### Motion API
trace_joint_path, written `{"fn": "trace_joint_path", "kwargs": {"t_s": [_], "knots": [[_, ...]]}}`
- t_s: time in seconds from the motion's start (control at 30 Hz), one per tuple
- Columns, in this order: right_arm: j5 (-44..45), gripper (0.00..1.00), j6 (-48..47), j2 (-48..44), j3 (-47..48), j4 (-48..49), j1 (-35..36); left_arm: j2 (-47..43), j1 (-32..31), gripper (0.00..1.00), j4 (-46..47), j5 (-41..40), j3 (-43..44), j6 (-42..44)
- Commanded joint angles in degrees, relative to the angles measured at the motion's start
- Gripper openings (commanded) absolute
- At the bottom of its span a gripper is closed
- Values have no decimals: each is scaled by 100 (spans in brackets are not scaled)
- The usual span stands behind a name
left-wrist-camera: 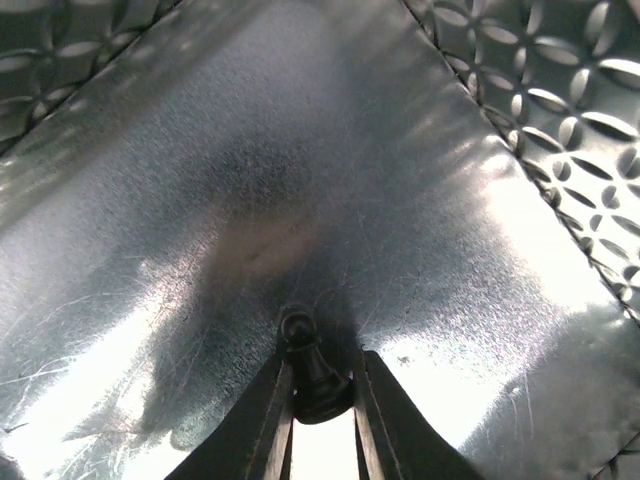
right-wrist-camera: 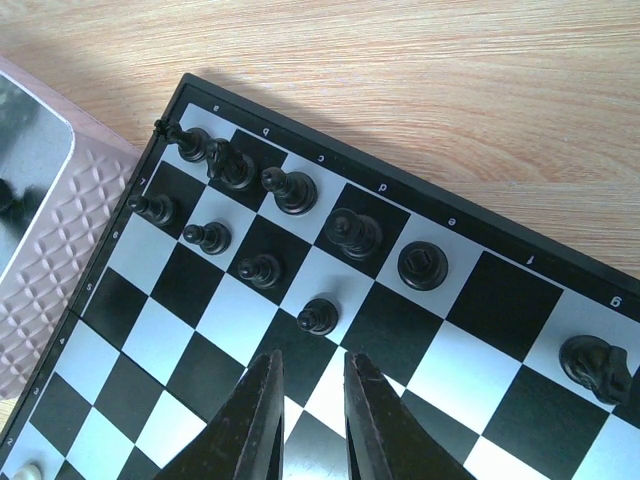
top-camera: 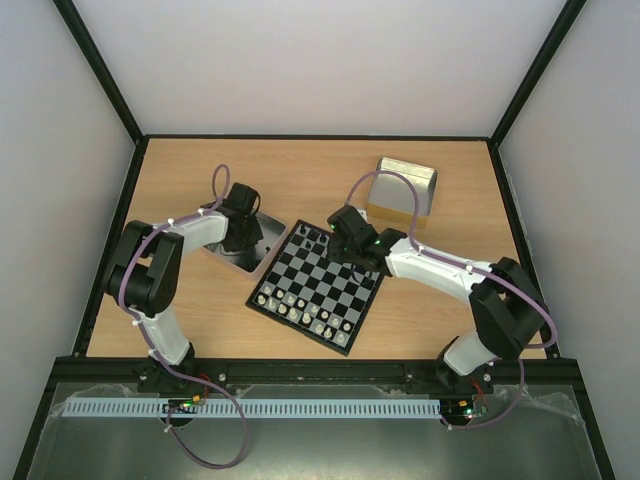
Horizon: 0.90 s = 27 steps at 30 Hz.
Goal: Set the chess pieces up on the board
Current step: Pick up the chess piece from the storage box, then place the chess piece on the chessboard.
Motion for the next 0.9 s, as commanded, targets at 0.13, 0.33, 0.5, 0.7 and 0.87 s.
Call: {"fn": "trace_joint_path", "kwargs": {"t_s": [0.13, 0.33, 0.5, 0.7, 0.87], "knots": [[196, 17, 151, -472, -149, 228, 23, -233, -91, 11, -23, 78, -150, 451], [-102, 18, 168, -983, -168, 353, -264, -957, -556, 11, 304, 380, -124, 1003], [-975, 22, 206, -1468, -264, 442, -852, -1568, -1256, 12, 900, 336, -201, 1705], [-2044, 34, 114, -1924, -238, 384, -1213, -2274, -1836, 12, 1874, 743, -547, 2200], [-2721, 45, 25, -2328, -256, 393, -1292, -2879, -2159, 9, 3417, 1516, -1272, 2935]]}}
